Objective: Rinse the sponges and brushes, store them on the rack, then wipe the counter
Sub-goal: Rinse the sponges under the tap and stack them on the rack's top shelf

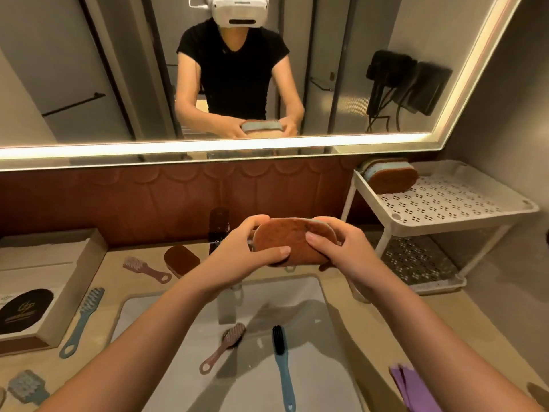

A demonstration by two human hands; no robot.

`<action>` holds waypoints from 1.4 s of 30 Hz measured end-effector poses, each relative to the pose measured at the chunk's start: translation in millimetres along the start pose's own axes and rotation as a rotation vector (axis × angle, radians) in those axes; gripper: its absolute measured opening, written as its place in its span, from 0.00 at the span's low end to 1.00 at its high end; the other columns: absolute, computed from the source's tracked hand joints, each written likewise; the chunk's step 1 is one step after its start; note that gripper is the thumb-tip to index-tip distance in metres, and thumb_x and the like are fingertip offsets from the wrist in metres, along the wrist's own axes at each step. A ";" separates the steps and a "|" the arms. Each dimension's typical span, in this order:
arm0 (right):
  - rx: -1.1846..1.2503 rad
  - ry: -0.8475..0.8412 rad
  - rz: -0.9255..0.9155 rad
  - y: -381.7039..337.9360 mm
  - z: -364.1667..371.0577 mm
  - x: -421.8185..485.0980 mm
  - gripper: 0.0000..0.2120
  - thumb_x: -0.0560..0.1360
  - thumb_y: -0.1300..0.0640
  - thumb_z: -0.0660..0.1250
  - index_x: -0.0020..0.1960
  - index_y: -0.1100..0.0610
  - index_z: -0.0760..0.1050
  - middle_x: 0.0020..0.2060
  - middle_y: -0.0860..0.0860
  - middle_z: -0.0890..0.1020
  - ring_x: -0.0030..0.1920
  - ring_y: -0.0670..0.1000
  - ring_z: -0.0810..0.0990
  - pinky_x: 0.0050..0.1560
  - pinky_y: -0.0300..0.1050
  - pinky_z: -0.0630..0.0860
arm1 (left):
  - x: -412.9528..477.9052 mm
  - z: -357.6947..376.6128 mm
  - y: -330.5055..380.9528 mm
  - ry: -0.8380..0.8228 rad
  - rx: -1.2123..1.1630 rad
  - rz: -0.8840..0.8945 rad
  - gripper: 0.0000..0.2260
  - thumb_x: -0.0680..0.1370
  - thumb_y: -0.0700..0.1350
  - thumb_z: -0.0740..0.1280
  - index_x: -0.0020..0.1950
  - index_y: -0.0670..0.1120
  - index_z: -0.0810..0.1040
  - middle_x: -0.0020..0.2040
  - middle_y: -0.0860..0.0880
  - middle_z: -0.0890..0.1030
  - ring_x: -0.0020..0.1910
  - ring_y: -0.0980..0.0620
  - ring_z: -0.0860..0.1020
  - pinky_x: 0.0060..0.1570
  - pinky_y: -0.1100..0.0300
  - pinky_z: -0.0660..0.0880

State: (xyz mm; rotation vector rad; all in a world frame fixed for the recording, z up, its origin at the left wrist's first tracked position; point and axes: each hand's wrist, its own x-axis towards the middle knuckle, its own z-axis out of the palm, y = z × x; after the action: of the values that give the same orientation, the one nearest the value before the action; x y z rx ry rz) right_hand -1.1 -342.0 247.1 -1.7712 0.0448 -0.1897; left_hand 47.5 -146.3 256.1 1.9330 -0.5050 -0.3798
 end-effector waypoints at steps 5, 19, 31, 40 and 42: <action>-0.027 0.065 0.014 -24.3 -42.1 16.1 0.19 0.73 0.49 0.68 0.64 0.48 0.73 0.56 0.48 0.79 0.57 0.49 0.78 0.52 0.48 0.81 | 32.4 15.3 44.4 0.144 0.163 0.203 0.29 0.70 0.52 0.73 0.67 0.53 0.64 0.57 0.54 0.74 0.55 0.56 0.75 0.56 0.60 0.75; 0.089 0.326 0.225 -33.1 -161.6 57.3 0.16 0.77 0.46 0.61 0.61 0.53 0.71 0.48 0.53 0.76 0.48 0.51 0.77 0.40 0.41 0.76 | 133.5 129.1 121.0 -0.011 0.408 0.249 0.38 0.75 0.48 0.68 0.75 0.43 0.45 0.69 0.42 0.60 0.68 0.44 0.66 0.65 0.54 0.68; -0.100 0.436 0.220 11.4 -192.7 92.1 0.21 0.77 0.55 0.62 0.69 0.54 0.65 0.59 0.54 0.71 0.50 0.50 0.73 0.37 0.38 0.72 | 186.0 175.1 104.0 0.025 0.801 0.182 0.30 0.78 0.50 0.61 0.73 0.39 0.52 0.73 0.40 0.58 0.72 0.42 0.58 0.69 0.48 0.61; -0.112 0.398 0.237 25.7 -197.6 104.5 0.22 0.80 0.57 0.57 0.73 0.56 0.62 0.66 0.57 0.70 0.56 0.50 0.71 0.50 0.42 0.71 | 190.3 182.7 101.2 0.029 0.804 0.177 0.31 0.81 0.49 0.57 0.76 0.39 0.44 0.77 0.40 0.48 0.76 0.44 0.50 0.73 0.49 0.57; -0.135 0.403 0.253 27.7 -197.6 106.9 0.22 0.80 0.56 0.56 0.74 0.57 0.61 0.68 0.57 0.69 0.60 0.52 0.71 0.55 0.44 0.71 | 188.9 184.4 100.0 0.009 0.811 0.166 0.31 0.81 0.50 0.54 0.76 0.40 0.40 0.78 0.41 0.44 0.77 0.45 0.46 0.73 0.48 0.53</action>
State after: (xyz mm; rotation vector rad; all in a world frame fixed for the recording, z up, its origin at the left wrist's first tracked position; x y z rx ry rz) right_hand 76.2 -553.6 269.8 -1.8179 0.5797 -0.3633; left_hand 104.2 -422.6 268.2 2.6350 -0.9022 -0.0459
